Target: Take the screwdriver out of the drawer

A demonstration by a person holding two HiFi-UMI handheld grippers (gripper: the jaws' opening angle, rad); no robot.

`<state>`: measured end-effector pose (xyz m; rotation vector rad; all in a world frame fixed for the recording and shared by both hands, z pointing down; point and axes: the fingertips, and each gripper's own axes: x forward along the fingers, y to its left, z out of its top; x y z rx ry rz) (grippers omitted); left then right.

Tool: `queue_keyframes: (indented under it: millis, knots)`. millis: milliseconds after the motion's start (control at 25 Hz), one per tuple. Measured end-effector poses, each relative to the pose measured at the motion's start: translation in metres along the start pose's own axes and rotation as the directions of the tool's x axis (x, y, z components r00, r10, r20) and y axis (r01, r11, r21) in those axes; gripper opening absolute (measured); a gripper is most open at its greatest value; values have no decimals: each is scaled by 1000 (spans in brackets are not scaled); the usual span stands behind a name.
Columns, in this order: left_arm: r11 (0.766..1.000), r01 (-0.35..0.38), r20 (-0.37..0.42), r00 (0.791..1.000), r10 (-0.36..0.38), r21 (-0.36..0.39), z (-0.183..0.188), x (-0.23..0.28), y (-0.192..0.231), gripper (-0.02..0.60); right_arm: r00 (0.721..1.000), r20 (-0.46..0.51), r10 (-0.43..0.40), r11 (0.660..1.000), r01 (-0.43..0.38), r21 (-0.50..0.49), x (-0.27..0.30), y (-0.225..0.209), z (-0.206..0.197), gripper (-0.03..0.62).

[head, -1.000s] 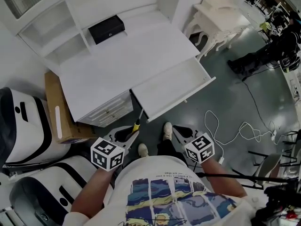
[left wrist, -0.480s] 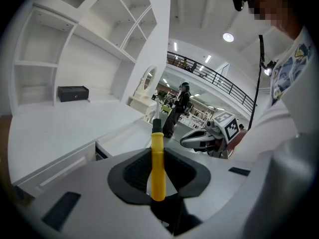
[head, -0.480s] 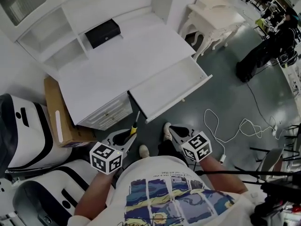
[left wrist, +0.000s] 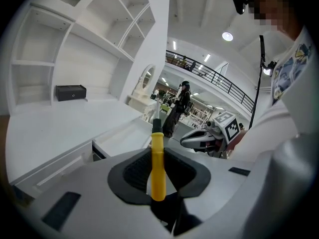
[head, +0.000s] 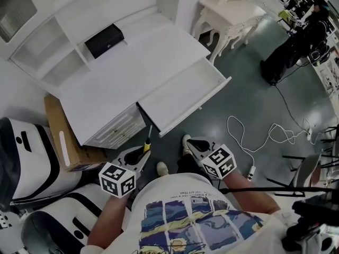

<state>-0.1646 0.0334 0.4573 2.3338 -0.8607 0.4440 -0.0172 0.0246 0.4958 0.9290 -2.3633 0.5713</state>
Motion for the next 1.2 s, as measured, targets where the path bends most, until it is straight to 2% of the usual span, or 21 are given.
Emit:
queue_keyframes:
  millis: [400,1200]
  knots:
    - [1000,17,-12,1000,-17,1,3,6,2,84,1000,-7,-3,1000,3,-9,1,0,0,25]
    - [1000,1,-34,999,0,14,2,12,-1,84,1000,16,22,1000,-22,-11,3,-1,0,23]
